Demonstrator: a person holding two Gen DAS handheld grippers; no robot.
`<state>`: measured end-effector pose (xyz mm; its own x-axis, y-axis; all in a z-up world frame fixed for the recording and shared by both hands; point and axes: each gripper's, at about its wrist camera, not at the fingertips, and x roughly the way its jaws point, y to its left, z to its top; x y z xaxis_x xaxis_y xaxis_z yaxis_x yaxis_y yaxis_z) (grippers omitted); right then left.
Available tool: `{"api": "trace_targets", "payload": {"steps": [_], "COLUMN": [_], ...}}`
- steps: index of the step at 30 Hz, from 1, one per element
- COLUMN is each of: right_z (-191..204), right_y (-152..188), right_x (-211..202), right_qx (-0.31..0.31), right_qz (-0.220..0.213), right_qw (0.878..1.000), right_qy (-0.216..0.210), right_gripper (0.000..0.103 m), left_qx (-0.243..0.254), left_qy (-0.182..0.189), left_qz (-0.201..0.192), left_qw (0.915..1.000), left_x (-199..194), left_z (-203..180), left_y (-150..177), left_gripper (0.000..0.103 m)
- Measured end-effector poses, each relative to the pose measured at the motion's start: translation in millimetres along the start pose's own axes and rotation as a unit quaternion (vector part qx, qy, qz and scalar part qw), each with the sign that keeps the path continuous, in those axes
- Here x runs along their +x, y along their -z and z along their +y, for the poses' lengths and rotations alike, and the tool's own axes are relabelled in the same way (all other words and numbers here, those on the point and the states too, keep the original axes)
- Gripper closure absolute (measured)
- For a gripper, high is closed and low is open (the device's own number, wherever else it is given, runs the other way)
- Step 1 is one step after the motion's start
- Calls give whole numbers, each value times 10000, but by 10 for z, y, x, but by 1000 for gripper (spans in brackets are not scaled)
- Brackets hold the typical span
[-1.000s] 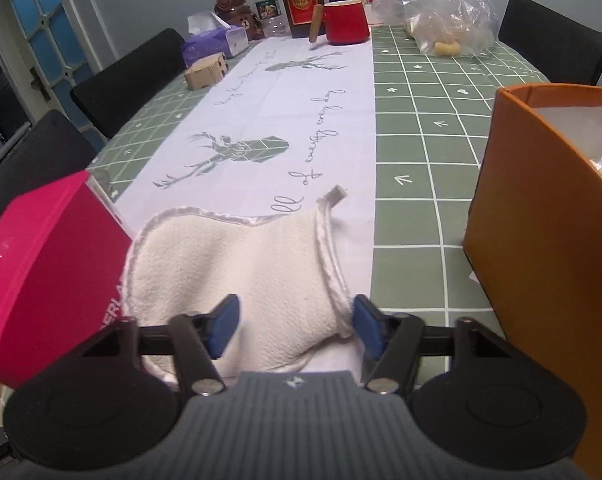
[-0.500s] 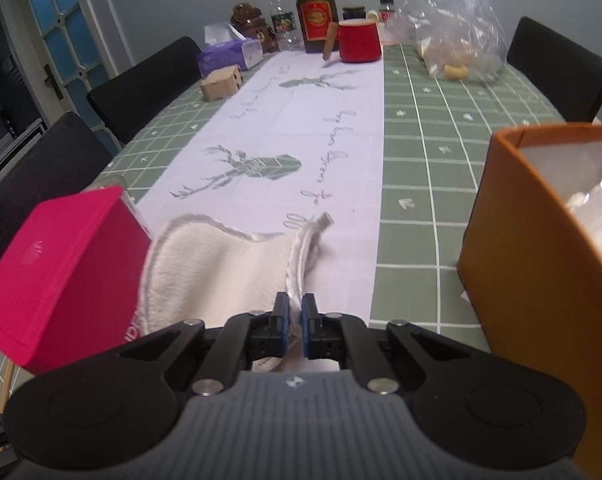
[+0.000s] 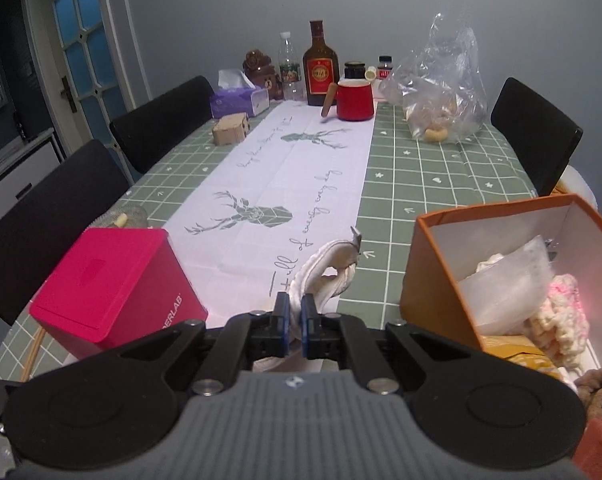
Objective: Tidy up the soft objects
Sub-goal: 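Carry the crocheted fruit with the left tool while the right tool lifts the mitt over the box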
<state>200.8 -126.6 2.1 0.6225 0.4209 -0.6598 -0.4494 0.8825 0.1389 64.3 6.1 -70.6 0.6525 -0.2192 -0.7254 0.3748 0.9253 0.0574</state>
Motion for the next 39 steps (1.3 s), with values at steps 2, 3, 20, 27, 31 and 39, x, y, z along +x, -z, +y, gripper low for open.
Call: {"api": "trace_targets", "payload": {"steps": [2,3,20,27,31,39], "right_z": [-22,-34,-164,-260,-281,-348], "right_y": [10,11,-46,-160,-226,-330], "right_x": [-100,-146,-711,-1015,-1183,-1460], "right_qx": [-17,-22,54,157,166,160], "right_qz": [-56,-84,-520,-822,-989,-1257], "right_qw": [10000,10000,9984,9960,9943,9912], "right_qy": [1,1,-199,-299,-349,-372], "right_gripper": [100,100,100,100,100,100], "left_qx": [-13,-21,-112,-53,-69,-181], "left_qy": [-2,1,-64,-234,-239,-164], "left_qz": [-37,-55,-91,-122,-264,-518], "left_qw": [10000,10000,9999,9996,9993,9984], "left_x": [-19,-27,-196,-356,-468,-617], "left_z": [-14,-20,-131,-155,-163,-220], "left_y": [-17,-25,-233,-541,-763,-1128], "left_gripper": [56,56,56,56,56,56]}}
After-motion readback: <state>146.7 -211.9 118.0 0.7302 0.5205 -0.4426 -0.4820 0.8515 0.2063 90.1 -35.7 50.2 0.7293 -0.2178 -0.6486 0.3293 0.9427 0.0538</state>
